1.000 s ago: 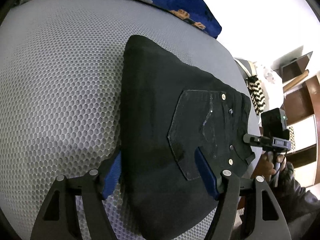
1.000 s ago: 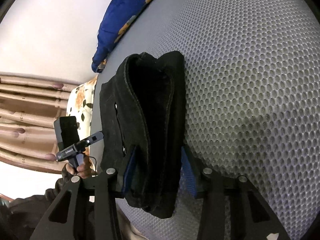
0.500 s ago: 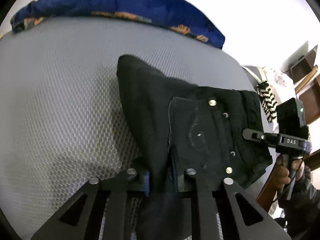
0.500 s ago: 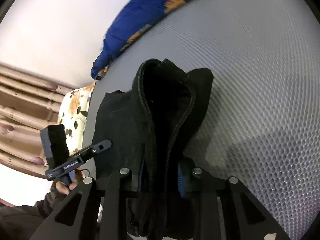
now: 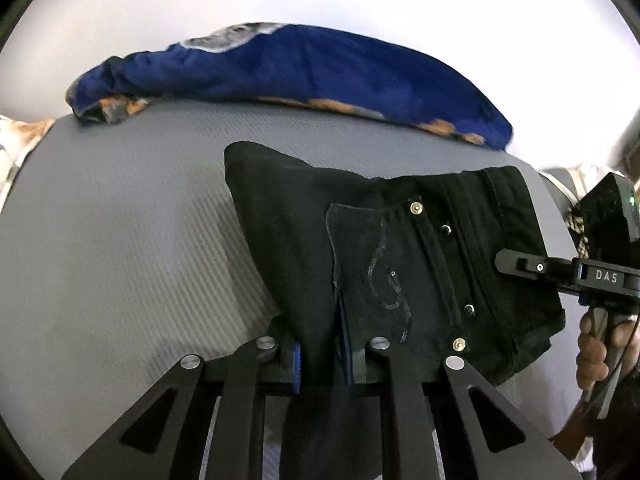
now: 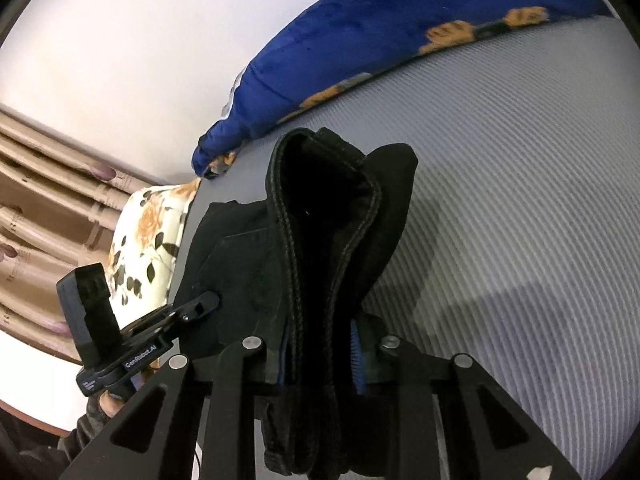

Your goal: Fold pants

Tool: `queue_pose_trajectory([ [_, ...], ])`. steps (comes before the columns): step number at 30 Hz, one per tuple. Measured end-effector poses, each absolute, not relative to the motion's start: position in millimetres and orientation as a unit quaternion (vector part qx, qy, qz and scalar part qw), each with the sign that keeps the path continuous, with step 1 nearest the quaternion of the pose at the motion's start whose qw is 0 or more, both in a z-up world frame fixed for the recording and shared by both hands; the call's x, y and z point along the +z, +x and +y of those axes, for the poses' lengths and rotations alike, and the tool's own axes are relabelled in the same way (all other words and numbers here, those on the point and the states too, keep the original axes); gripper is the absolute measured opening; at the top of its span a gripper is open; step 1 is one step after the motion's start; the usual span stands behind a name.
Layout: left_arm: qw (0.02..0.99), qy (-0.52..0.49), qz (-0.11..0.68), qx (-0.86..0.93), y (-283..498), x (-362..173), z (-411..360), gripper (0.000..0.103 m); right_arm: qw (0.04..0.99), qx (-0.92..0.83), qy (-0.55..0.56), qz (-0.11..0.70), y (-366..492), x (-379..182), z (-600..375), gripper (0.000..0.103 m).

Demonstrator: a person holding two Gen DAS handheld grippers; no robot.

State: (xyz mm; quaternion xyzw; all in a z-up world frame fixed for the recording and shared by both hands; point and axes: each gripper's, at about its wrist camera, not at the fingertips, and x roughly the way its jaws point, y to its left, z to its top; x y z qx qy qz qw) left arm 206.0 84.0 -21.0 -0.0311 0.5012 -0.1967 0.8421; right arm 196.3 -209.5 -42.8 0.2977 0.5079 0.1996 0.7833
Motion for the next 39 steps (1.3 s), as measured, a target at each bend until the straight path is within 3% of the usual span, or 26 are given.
queue_pose_trajectory([
  [6,0.843,-0.013,0.502,-0.194,243,-32,88,0.016,0.791,0.188,0.285,0.509,228,-48,-203,0.022],
  [7,0.842,-0.008,0.506,-0.188,247,-37,87,0.020,0.796,0.173,0.263,0.517,231,-51,-200,0.026],
  [11,0.850,0.022,0.506,-0.144,244,-58,91,0.055,0.821,0.106,0.154,0.540,229,-63,-183,0.048],
  [17,0.865,0.068,0.485,-0.113,227,-62,89,0.067,0.839,0.068,0.120,0.526,221,-63,-179,0.058],
  [39,0.885,0.051,0.458,-0.063,151,-23,106,0.079,0.884,0.066,0.045,0.460,141,2,-123,0.058],
])
